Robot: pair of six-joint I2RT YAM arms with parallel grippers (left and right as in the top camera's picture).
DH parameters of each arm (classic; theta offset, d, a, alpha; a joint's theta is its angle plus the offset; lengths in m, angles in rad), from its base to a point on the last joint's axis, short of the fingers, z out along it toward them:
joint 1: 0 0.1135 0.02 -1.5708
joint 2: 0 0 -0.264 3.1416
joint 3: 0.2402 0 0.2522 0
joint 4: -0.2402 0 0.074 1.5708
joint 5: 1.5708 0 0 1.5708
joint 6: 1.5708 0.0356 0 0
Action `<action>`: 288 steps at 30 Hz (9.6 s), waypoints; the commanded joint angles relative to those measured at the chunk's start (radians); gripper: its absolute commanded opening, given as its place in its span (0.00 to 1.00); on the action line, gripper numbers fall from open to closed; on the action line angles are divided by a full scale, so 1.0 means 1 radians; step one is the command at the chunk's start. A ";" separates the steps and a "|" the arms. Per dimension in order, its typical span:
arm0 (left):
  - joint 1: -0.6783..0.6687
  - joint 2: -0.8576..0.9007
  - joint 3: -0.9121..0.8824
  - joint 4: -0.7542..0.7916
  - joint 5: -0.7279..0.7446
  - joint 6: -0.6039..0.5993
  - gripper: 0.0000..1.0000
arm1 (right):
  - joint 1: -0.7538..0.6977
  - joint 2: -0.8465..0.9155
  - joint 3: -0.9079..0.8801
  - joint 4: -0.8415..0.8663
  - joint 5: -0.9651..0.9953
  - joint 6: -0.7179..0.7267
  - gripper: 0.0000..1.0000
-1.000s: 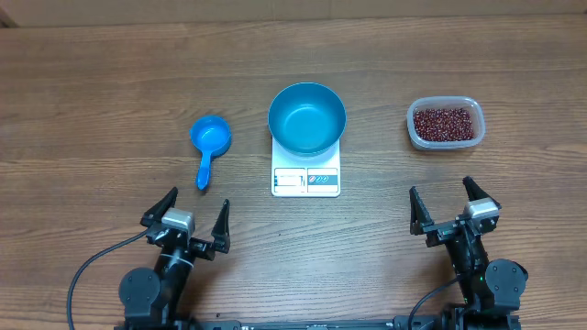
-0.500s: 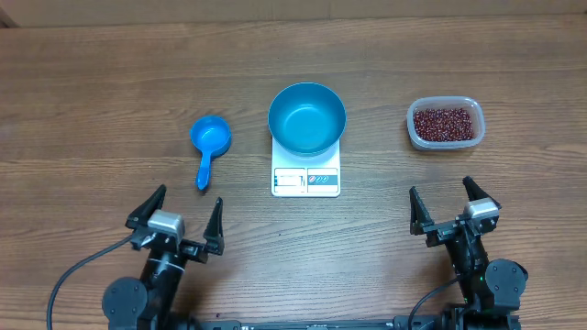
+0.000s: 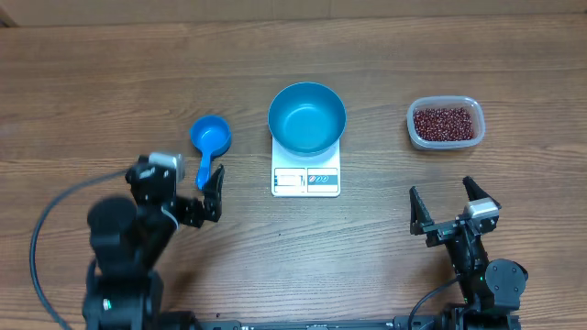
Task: Scoop item into bowl and weigh 150g on scale
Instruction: 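Move the left gripper forward over the blue scoop, then lower the left gripper and grasp the blue scoop's cup rim, then lift the blue scoop with the left gripper and carry it over the bowl, then move the right gripper to the scoop handle held by the left gripper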
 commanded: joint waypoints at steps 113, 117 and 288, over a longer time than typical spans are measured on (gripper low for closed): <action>0.024 1.493 1.114 -0.692 -0.314 0.092 1.00 | 0.005 -0.012 -0.010 0.003 0.010 -0.002 1.00; 0.023 1.493 1.114 -0.682 -0.262 0.092 1.00 | 0.005 -0.012 -0.010 0.003 0.010 -0.002 1.00; -0.642 1.311 1.465 -1.107 -0.397 -2.083 0.04 | 0.059 1.334 0.940 -0.112 -0.818 0.918 0.96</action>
